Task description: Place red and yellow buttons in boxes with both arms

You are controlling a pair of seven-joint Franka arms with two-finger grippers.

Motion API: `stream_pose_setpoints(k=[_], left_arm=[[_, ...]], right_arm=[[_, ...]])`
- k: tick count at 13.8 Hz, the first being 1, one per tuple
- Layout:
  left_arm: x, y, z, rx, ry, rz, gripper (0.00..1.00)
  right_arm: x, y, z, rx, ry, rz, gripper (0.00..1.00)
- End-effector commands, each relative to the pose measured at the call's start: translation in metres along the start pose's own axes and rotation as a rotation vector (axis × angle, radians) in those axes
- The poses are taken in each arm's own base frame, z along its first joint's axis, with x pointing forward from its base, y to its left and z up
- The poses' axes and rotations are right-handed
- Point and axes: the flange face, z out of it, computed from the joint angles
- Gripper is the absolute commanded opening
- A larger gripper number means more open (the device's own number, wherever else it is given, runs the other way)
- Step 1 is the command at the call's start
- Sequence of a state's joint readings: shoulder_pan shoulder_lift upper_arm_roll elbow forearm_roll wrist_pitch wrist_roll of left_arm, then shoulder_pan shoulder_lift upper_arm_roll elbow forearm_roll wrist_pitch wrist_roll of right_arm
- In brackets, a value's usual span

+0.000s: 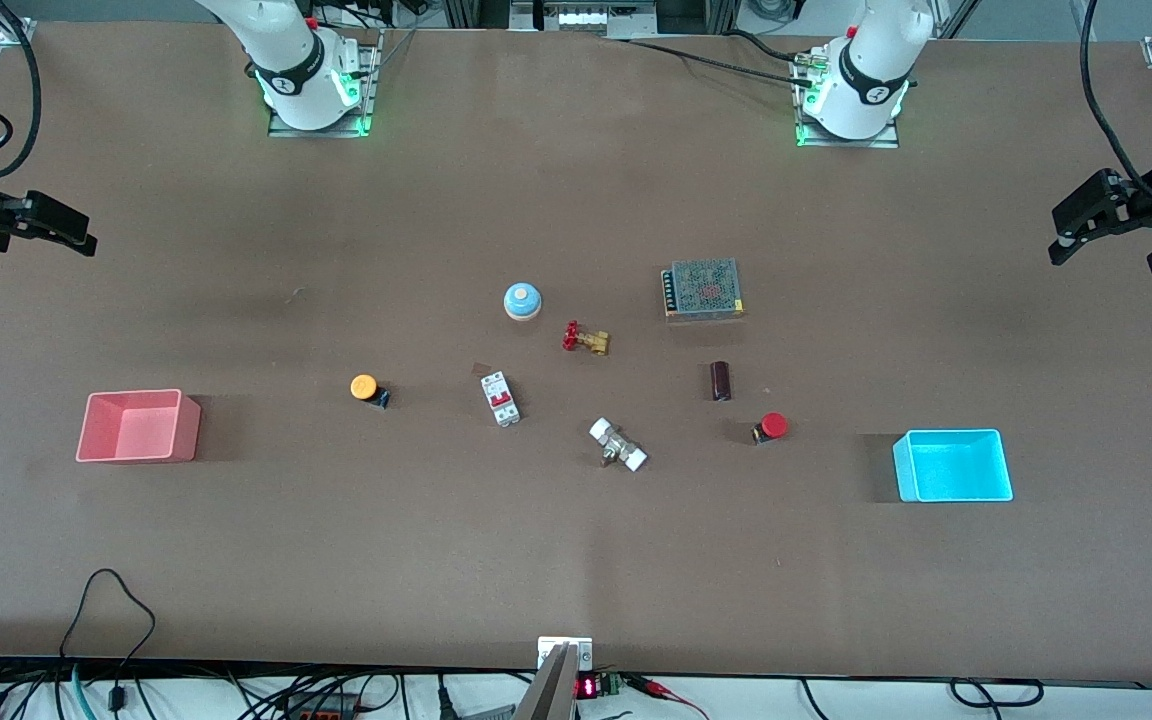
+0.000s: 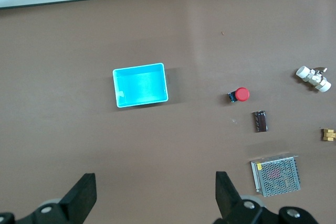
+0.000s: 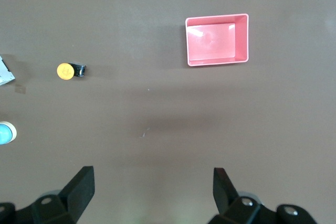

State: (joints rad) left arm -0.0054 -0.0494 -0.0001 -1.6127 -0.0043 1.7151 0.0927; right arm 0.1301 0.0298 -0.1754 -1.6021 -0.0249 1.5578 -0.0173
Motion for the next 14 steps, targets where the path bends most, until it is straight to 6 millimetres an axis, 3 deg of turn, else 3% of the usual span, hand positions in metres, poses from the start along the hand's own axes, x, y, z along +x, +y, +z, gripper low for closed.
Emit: stream_pose_setpoints(k=[1, 4, 6, 8, 11, 14], left_arm=[[0.000, 0.000, -0.005, -0.005, -0.004, 0.007, 1.00], [0.001, 0.000, -0.003, -0.005, -0.006, 0.006, 1.00], [0.010, 0.006, 0.015, -0.009, -0.031, 0.017, 1.00], [0.024, 0.018, 0.045, -0.015, -0.054, 0.023, 1.00], [0.049, 0.051, 0.104, -0.025, -0.083, -0.022, 1.00], [0.064, 0.081, 0.154, -0.039, -0.107, -0.072, 1.00]], right_arm=[[-0.013, -0.007, -0.005, 0.001, 0.005, -0.024, 1.00], [-0.011, -0.009, -0.001, 0.001, -0.004, -0.028, 1.00], [0.000, -0.023, 0.016, 0.007, -0.026, -0.033, 1.00], [0.023, -0.067, 0.054, -0.011, -0.052, -0.055, 1.00], [0.053, -0.136, 0.113, -0.039, -0.046, -0.093, 1.00], [0.070, -0.176, 0.165, 0.014, -0.060, -0.085, 1.00]])
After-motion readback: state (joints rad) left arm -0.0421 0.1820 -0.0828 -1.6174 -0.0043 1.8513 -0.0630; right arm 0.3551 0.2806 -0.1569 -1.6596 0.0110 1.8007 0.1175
